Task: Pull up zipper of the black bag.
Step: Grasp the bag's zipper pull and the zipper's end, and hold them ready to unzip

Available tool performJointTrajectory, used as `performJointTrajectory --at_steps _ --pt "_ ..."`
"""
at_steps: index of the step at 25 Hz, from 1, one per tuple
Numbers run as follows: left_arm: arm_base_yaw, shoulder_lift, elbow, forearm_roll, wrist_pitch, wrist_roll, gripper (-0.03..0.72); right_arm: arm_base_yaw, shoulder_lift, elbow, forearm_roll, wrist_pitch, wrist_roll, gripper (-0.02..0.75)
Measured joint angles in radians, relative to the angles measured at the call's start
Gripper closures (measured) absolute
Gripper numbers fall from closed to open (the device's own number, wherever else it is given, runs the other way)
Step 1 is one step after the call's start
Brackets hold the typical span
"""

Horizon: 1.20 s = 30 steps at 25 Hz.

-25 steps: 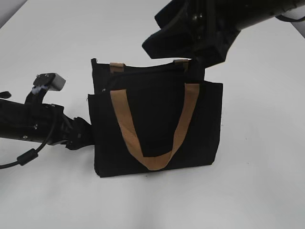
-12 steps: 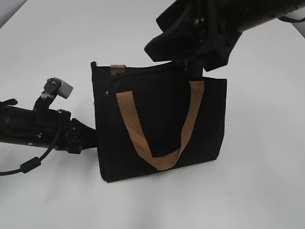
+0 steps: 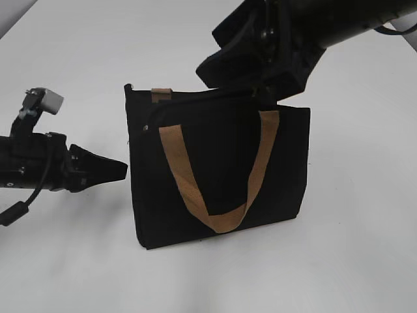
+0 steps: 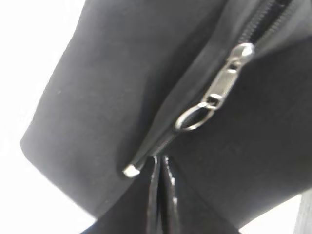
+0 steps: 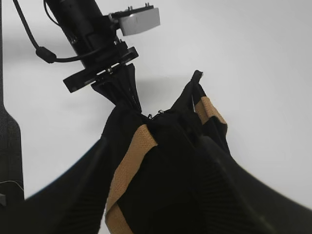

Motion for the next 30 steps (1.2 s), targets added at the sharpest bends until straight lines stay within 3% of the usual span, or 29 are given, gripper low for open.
performJointTrajectory --at_steps 8,10,14,16,26,28,30 --pt "0.024 -0.001 0.002 0.000 0.080 -0.008 0.679 0.000 0.016 -0.001 0.000 -0.007 0.000 0.305" --pt "0.016 -0.001 0.002 0.000 0.092 0.015 0.572 0.000 0.016 -0.001 0.000 -0.007 0.000 0.305" --pt "0.000 0.004 0.002 0.000 0.079 0.055 0.252 0.000 0.016 -0.001 0.000 -0.007 0.001 0.305" --pt "-0.007 0.019 0.001 0.000 0.066 0.071 0.218 0.000 0.016 -0.001 0.000 -0.007 0.001 0.305" --pt "-0.090 0.104 -0.112 -0.002 -0.023 0.089 0.342 0.000 0.016 -0.001 0.000 -0.001 0.001 0.305" --pt "-0.103 0.118 -0.119 -0.002 -0.058 0.091 0.426 0.000 0.016 -0.001 0.000 -0.001 0.001 0.305" --pt "-0.104 0.124 -0.119 -0.001 -0.082 0.091 0.563 0.000 0.013 -0.001 0.000 -0.001 0.001 0.305"
